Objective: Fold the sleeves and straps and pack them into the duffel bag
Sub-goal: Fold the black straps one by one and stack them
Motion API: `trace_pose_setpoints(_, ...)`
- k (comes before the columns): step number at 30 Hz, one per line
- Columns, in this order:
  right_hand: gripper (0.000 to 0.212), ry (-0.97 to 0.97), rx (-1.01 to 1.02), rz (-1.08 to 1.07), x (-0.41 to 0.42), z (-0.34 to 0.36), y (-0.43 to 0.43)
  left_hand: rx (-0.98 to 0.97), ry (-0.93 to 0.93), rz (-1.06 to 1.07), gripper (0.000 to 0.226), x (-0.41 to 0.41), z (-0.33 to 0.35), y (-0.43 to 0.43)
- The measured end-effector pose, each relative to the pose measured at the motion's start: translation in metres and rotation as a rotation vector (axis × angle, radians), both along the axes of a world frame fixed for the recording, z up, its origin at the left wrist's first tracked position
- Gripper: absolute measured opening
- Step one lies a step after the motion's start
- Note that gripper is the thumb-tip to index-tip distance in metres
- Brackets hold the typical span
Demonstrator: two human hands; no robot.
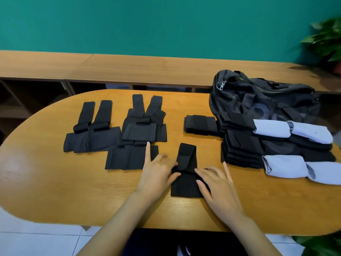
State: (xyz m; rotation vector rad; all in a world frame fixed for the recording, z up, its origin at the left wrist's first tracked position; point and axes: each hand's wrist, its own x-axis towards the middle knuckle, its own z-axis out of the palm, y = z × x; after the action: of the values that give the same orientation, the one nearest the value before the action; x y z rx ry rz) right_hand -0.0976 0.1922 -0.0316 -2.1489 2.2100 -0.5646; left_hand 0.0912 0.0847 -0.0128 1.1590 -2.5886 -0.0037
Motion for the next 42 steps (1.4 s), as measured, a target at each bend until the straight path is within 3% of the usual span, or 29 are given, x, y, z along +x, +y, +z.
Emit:
trace_pose_setpoints(5,0.043,0.129,0.004,0.073,0.002,-0.007,0.023,-0.085,-0.034,-0.001,0.005,-0.004,-0.003,0.005)
trace_pose_setpoints(9,0.042,0.141,0.005,0.085,0.0,-0.006,0.023,-0.149,0.081,0.154,0.013,-0.014,0.023,-0.017)
trace_pose_setpoints(16,0.043,0.138,0.035,0.101,0.002,-0.003,0.018,0.018,0.151,0.388,0.027,-0.027,0.037,-0.054)
trace_pose_setpoints(19,0.044,0.119,0.04,0.094,0.002,-0.005,0.019,0.011,0.307,0.447,0.023,-0.027,0.03,-0.053)
trace_pose_setpoints(24,0.044,0.123,0.033,0.083,0.003,-0.008,0.02,0.115,0.337,0.174,0.01,-0.024,0.017,-0.035)
trace_pose_setpoints(28,0.045,0.138,0.06,0.086,0.001,-0.008,0.019,0.241,0.08,-0.014,0.045,-0.017,0.004,-0.005)
trace_pose_setpoints(36,0.063,0.073,0.105,0.097,-0.001,-0.006,0.019,0.349,0.101,-0.082,0.08,0.024,-0.02,0.033)
trace_pose_setpoints(42,0.076,0.033,0.089,0.096,-0.001,-0.006,0.021,0.32,-0.002,-0.1,0.081,0.024,-0.019,0.037)
